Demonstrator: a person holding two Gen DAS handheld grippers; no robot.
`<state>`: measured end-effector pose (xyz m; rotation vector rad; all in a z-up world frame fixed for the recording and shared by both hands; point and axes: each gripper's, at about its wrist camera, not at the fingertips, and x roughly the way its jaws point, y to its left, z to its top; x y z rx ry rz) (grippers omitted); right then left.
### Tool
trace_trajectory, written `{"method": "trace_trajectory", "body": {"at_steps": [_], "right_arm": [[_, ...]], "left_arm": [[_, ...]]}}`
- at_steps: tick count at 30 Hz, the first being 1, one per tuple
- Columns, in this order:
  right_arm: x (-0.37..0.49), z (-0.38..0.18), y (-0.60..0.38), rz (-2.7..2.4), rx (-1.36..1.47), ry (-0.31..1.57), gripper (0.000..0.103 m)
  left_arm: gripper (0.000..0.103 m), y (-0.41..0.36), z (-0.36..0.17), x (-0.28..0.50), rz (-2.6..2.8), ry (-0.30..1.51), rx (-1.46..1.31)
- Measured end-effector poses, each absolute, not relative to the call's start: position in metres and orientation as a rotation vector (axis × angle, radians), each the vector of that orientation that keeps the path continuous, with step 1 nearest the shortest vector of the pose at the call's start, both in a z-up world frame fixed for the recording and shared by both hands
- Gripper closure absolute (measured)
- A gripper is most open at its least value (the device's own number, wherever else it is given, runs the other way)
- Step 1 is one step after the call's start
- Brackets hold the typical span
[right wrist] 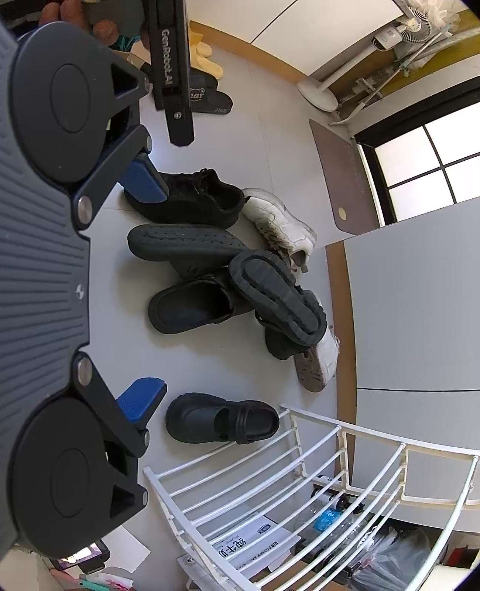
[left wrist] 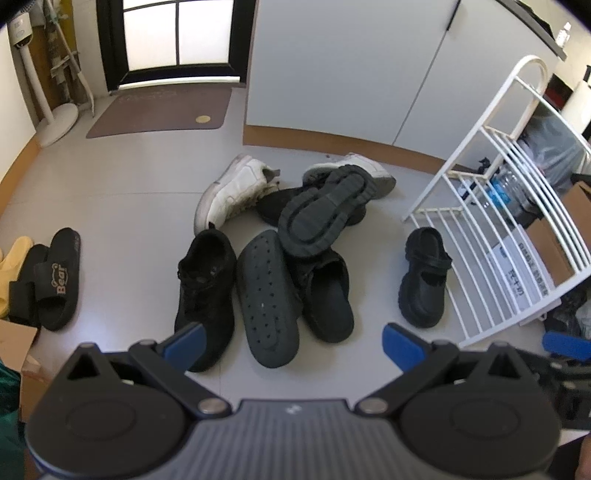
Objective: Organize scattered shoes
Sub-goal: 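Move both tools toward the heap of black shoes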
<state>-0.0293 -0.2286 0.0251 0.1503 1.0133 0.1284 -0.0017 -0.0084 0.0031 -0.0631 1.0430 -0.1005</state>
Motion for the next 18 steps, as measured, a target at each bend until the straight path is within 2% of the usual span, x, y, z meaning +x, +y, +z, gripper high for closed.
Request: {"method": "trace_trajectory", "body": {"at_steps": [8, 10, 18], "right_arm": [[-0.023, 0.024, -0.226, 0.110, 0.143, 1.019, 0.000], [-0.029, 0.027, -0.231, 0.117, 0.161, 1.004, 0.000], [-0.033, 0.031, -0.233, 0.130, 0.171, 0.972, 0.000]], "left_arm": [[0.000, -0.019, 0.007, -0.004, -0.147, 1.052, -0.008], [0.000, -0.026, 0.006, 0.000, -0.090, 1.054, -0.097], [0.000, -0.028, 0.000, 0.002, -0.090, 1.055, -0.101]]}}
